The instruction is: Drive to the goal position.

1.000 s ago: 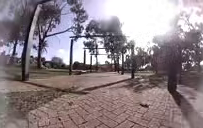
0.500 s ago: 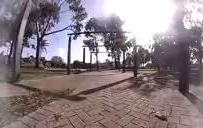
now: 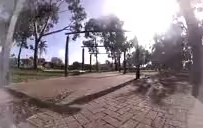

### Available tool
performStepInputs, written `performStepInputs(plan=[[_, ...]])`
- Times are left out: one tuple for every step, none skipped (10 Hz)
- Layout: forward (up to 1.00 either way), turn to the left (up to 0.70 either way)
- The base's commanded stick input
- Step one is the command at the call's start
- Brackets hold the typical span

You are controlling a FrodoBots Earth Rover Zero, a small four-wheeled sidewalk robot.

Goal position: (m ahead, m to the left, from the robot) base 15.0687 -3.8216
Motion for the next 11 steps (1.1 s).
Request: performStepInputs(plan=[[1.0, 0.0], [1.0, 0.0], [1.0, 0.0], [1.0, 0.0], [1.0, 0.0], [1.0, 0.0], [1.0, 0.0], [1.0, 0.0], [1.0, 0.0], [1.0, 0.0], [1.0, 0.0]])
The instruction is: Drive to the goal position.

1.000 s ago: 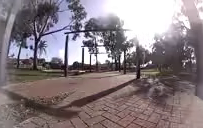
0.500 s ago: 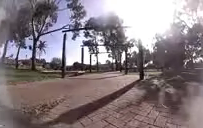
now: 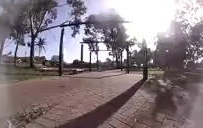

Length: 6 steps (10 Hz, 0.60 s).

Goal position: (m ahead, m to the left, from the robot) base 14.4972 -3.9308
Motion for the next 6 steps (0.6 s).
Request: performStepInputs(plan=[[1.0, 0.0], [1.0, 0.0], [1.0, 0.0], [1.0, 0.0], [1.0, 0.0], [1.0, 0.0]])
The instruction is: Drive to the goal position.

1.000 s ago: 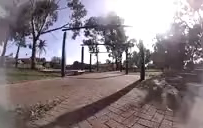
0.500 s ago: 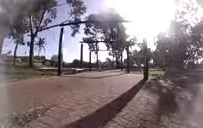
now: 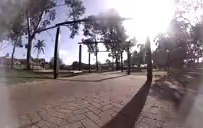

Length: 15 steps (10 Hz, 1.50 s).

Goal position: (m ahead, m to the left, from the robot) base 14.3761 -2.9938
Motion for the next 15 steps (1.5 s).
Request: performStepInputs(plan=[[1.0, 0.0], [1.0, 0.0], [1.0, 0.0], [1.0, 0.0], [1.0, 0.0], [1.0, 0.0], [1.0, 0.0], [1.0, 0.0], [1.0, 0.0], [1.0, 0.0], [1.0, 0.0], [1.0, 0.0], [1.0, 0.0], [1.0, 0.0], [1.0, 0.0]])
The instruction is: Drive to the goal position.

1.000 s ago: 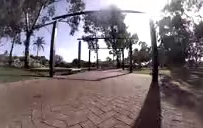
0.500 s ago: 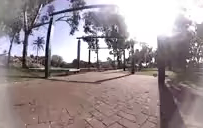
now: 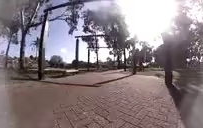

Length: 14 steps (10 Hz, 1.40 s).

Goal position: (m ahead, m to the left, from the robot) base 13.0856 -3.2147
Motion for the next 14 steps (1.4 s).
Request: performStepInputs(plan=[[1.0, 0.0], [1.0, 0.0], [1.0, 0.0], [1.0, 0.0], [1.0, 0.0], [1.0, 0.0], [1.0, 0.0], [1.0, 0.0], [1.0, 0.0], [1.0, 0.0], [1.0, 0.0], [1.0, 0.0], [1.0, 0.0], [1.0, 0.0]])
